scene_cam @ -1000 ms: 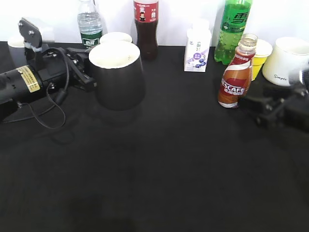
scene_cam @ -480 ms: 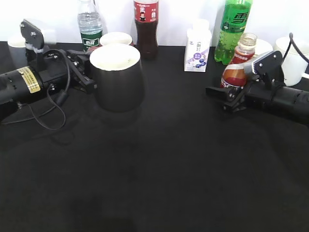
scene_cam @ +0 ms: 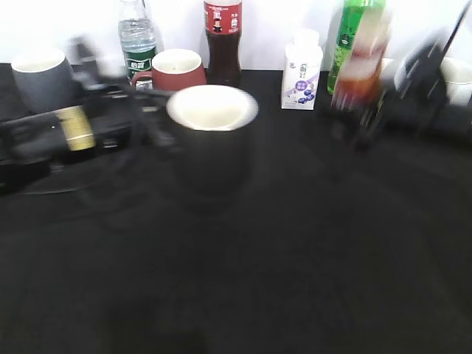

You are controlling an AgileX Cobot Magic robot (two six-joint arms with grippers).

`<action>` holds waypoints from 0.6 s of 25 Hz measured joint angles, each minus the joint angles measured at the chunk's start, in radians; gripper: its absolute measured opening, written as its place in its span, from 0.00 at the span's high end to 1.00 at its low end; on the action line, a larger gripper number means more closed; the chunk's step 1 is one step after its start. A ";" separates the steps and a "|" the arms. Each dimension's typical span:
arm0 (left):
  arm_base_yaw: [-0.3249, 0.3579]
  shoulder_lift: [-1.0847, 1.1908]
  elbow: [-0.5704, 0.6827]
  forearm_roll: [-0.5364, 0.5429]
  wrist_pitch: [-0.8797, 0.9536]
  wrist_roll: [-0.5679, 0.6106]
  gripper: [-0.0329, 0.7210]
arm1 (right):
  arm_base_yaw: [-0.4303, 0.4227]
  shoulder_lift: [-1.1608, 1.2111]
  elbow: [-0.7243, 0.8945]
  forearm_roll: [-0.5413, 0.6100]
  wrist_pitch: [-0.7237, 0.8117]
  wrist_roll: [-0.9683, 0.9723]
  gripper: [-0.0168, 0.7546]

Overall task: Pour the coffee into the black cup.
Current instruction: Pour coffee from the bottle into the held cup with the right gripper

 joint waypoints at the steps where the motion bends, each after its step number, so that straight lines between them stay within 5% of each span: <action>1: -0.043 0.000 -0.030 0.002 0.032 -0.006 0.87 | 0.000 -0.072 0.000 -0.012 0.020 0.008 0.29; 6: -0.224 0.000 -0.137 0.003 0.119 -0.033 0.87 | 0.002 -0.323 0.000 -0.060 0.158 -0.003 0.29; 8: -0.260 0.000 -0.149 -0.014 0.146 -0.036 0.87 | 0.002 -0.343 0.000 -0.098 0.167 -0.169 0.29; 15: -0.276 0.054 -0.251 -0.071 0.175 -0.036 0.87 | 0.002 -0.343 0.000 -0.104 0.175 -0.687 0.29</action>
